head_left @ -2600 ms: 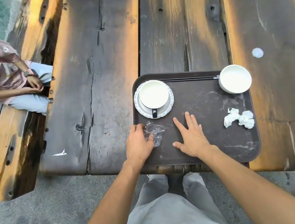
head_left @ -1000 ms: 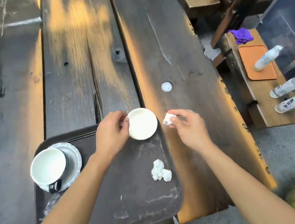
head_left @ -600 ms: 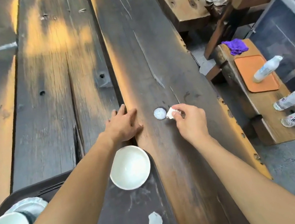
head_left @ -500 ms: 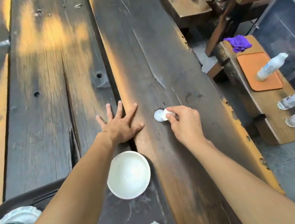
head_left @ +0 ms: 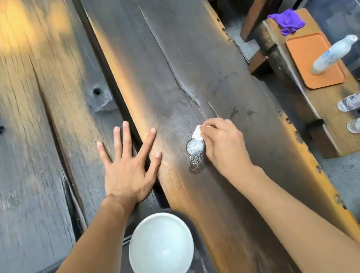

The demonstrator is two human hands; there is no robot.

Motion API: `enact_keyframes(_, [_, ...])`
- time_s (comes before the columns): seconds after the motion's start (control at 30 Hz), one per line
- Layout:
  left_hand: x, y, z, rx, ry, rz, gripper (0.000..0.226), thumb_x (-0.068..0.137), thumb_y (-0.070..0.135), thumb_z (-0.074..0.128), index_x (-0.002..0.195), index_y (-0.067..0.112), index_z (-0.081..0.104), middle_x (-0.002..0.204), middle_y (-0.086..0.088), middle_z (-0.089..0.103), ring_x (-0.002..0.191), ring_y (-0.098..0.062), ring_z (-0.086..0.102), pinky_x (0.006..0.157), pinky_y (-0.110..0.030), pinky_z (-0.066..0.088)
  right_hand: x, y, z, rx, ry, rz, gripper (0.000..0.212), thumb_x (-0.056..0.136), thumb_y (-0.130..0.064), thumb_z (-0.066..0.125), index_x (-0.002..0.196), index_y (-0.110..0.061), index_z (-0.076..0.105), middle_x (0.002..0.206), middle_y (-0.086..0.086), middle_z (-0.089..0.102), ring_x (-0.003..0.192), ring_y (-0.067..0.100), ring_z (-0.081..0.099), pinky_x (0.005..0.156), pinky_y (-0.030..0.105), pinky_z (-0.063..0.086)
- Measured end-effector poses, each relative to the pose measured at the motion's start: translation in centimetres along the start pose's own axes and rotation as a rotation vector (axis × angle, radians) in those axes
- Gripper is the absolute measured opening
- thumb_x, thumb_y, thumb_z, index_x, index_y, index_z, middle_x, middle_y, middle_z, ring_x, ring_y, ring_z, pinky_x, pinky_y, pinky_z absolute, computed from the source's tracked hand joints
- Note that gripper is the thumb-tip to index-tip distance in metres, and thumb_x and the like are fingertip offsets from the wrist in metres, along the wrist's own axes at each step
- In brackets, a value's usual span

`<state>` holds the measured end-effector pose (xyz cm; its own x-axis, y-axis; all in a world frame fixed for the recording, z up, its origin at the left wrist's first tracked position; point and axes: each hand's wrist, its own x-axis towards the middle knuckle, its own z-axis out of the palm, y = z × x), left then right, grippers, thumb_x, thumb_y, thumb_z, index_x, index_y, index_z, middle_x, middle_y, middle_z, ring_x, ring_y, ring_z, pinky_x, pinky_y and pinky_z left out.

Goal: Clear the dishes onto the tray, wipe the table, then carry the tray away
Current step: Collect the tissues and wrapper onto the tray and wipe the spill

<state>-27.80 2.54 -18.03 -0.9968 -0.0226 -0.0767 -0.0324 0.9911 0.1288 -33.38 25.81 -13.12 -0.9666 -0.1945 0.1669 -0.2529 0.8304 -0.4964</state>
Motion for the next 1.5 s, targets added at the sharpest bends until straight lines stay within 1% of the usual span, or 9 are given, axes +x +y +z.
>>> enact_keyframes(0.13, [0.0,0.1,-0.2,0.000,-0.012,-0.043,0.059,0.104,0.060,0.013,0.161,0.050,0.007,0.172,-0.015,-0.003,0.158,-0.035,-0.006,0.120,-0.069,0.000,-3.9,0.4,-1.4,-0.006,-0.227,-0.307,0.025,0.068,0.017,0.074,0.088,0.002,0.076,0.096,0.011,0.073,0.083,0.034,0.067,0.075,0.036,0.057])
enact_keyframes(0.33, [0.1,0.0,-0.1,0.003,-0.016,-0.043,0.058,0.104,0.058,0.014,0.162,0.050,0.008,0.171,-0.019,0.000,0.158,-0.038,-0.004,0.119,-0.070,0.001,2.4,2.0,-2.2,-0.120,-0.057,0.152,0.011,0.079,0.003,0.066,0.077,-0.003,0.074,0.087,0.013,0.074,0.083,0.037,0.067,0.077,0.037,0.048])
enact_keyframes(0.53, [0.1,0.1,-0.2,-0.002,-0.008,-0.042,0.057,0.105,0.057,0.014,0.161,0.050,0.009,0.171,-0.019,0.002,0.158,-0.038,-0.002,0.120,-0.069,0.001,-4.7,0.5,-2.3,0.110,-0.275,-0.314,0.023,0.067,0.019,0.073,0.082,0.002,0.077,0.090,0.013,0.076,0.083,0.031,0.073,0.080,0.037,0.058])
enact_keyframes(0.7, [0.2,0.0,0.1,0.002,0.009,-0.037,0.057,0.105,0.056,0.015,0.161,0.050,0.010,0.171,-0.019,0.004,0.158,-0.038,-0.002,0.120,-0.070,0.001,0.7,5.7,-4.7,-0.131,-0.016,0.126,0.019,0.072,0.008,0.071,0.083,-0.005,0.078,0.090,0.012,0.076,0.085,0.035,0.072,0.080,0.039,0.055])
enact_keyframes(0.93, [0.1,0.0,-0.1,-0.007,0.005,-0.036,0.057,0.105,0.053,0.016,0.161,0.051,0.009,0.171,-0.019,0.005,0.158,-0.037,-0.002,0.120,-0.069,0.000,-6.8,1.0,-2.0,0.152,-0.227,-0.248,0.015,0.075,-0.009,0.075,0.089,-0.005,0.079,0.099,0.005,0.076,0.096,0.021,0.070,0.094,0.028,0.051])
enact_keyframes(1.2, [0.1,0.1,-0.1,-0.012,0.020,-0.046,0.057,0.104,0.053,0.016,0.161,0.051,0.011,0.171,-0.020,0.007,0.158,-0.036,-0.001,0.121,-0.068,-0.001,-0.6,7.4,-4.3,-0.060,0.093,0.194,0.012,0.080,0.001,0.073,0.090,-0.002,0.079,0.103,0.014,0.074,0.093,0.031,0.071,0.089,0.028,0.048])
enact_keyframes(1.37, [0.2,0.2,-0.3,-0.017,0.011,-0.056,0.057,0.104,0.054,0.016,0.161,0.052,0.012,0.171,-0.019,0.006,0.158,-0.035,-0.002,0.121,-0.067,-0.002,-5.8,1.5,-1.5,0.057,-0.256,-0.386,0.021,0.077,0.013,0.070,0.095,0.003,0.074,0.103,0.011,0.072,0.095,0.032,0.067,0.084,0.034,0.056])
enact_keyframes(1.43, [0.1,0.3,-0.3,-0.018,0.008,-0.055,0.057,0.104,0.054,0.016,0.161,0.051,0.012,0.171,-0.018,0.006,0.158,-0.035,-0.002,0.121,-0.066,-0.002,-7.3,1.9,-2.7,0.079,-0.309,-0.424,0.021,0.078,0.007,0.075,0.097,-0.002,0.077,0.105,0.005,0.074,0.094,0.030,0.065,0.080,0.033,0.056])
enact_keyframes(1.5, [0.1,0.2,-0.3,-0.013,0.012,-0.054,0.057,0.104,0.054,0.016,0.161,0.051,0.012,0.171,-0.018,0.006,0.158,-0.035,-0.002,0.121,-0.066,-0.001,-5.9,3.9,-4.3,0.141,-0.159,-0.289,0.017,0.078,0.005,0.076,0.092,-0.004,0.078,0.101,0.005,0.075,0.089,0.028,0.067,0.083,0.033,0.054])
